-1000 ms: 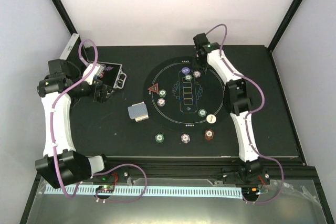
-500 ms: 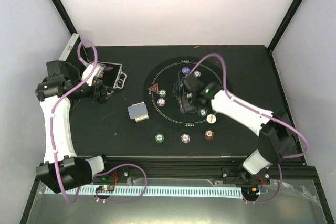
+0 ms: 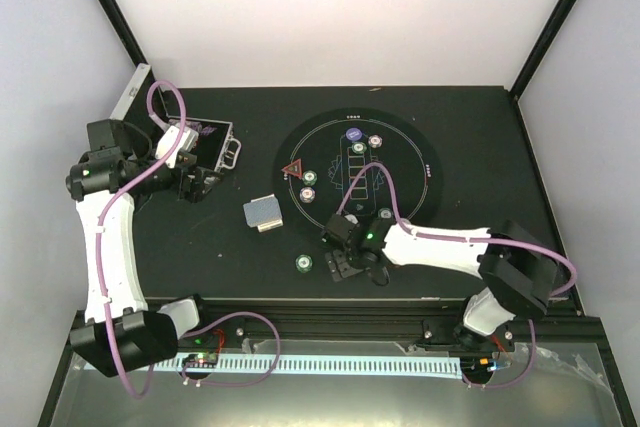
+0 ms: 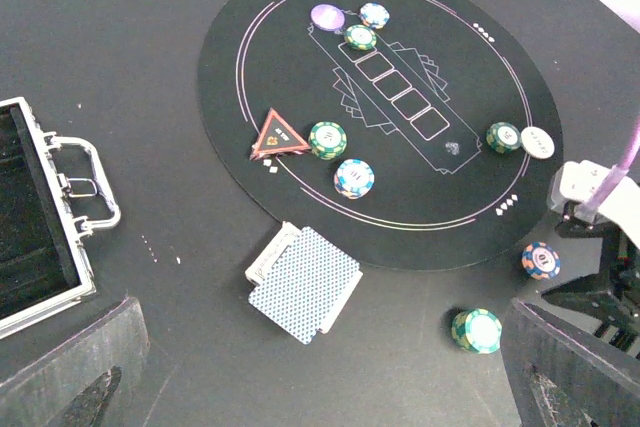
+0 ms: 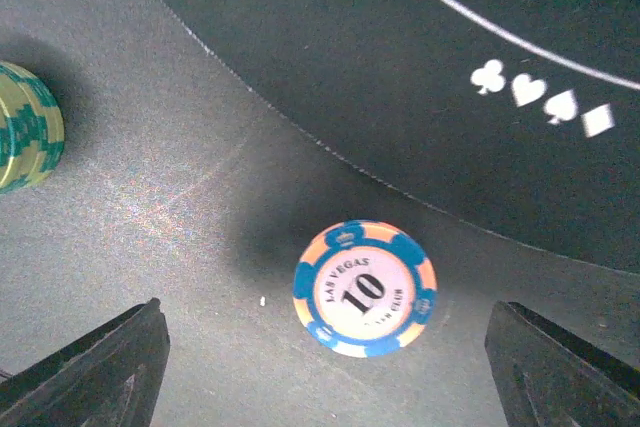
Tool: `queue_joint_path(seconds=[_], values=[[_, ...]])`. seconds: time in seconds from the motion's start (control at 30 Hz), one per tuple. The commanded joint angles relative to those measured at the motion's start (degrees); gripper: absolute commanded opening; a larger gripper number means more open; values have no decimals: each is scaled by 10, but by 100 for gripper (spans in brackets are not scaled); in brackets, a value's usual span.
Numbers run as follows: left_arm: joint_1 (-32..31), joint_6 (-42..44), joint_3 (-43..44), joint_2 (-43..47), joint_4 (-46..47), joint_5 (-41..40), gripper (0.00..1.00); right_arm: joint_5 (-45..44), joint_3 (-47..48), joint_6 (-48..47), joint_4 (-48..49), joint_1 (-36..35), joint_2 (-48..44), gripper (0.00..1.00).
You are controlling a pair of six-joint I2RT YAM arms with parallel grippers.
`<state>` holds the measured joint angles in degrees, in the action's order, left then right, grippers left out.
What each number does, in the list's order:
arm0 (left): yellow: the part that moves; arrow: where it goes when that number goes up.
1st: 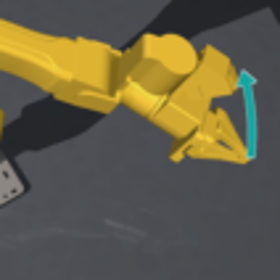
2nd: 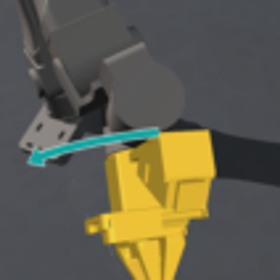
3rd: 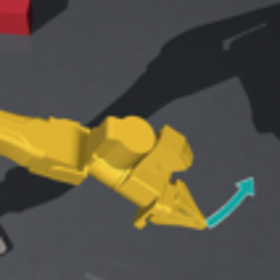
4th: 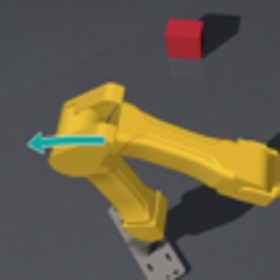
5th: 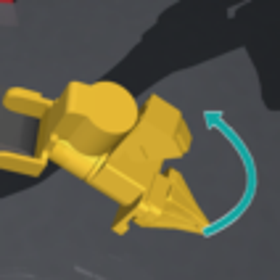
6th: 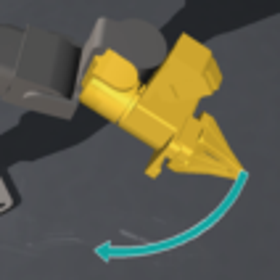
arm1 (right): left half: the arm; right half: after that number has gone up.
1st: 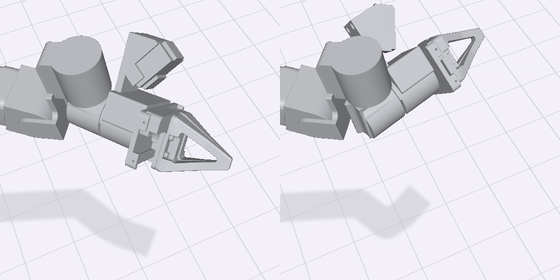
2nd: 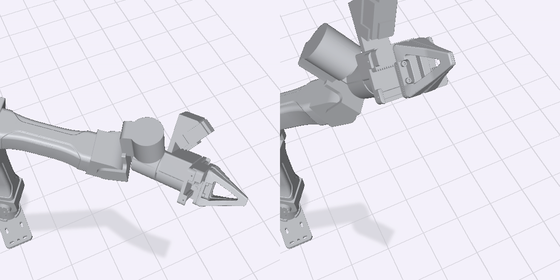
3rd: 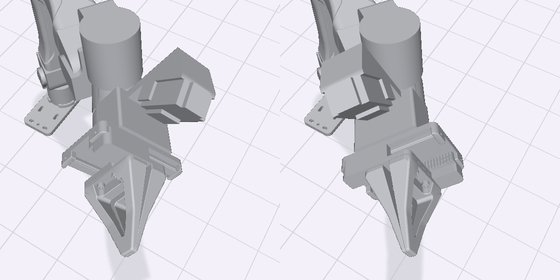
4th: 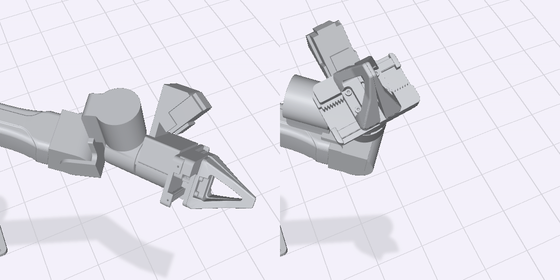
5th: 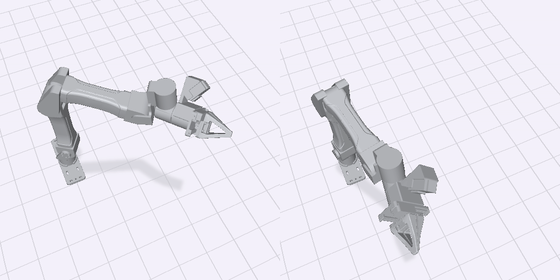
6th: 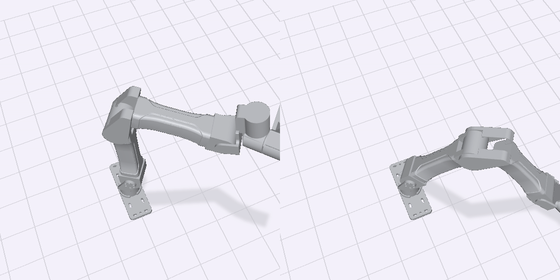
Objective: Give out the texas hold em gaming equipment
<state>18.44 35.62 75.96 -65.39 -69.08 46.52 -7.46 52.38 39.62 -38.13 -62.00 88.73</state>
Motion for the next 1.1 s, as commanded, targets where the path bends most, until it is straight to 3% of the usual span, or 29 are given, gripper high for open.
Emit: queue_joint_path(seconds=[0.0,0.3,0.57,1.07], values=[[5,11,1,9,-10,17,99,2,-2,27,26,-10,27,89],[5,11,3,4,-11,10,99,-5,-15,25,34,-8,64,82],[6,9,5,-2,-7,8,99,-4,-20,25,35,-6,67,56],[6,11,3,-4,-11,10,99,-14,2,10,2,0,48,52]])
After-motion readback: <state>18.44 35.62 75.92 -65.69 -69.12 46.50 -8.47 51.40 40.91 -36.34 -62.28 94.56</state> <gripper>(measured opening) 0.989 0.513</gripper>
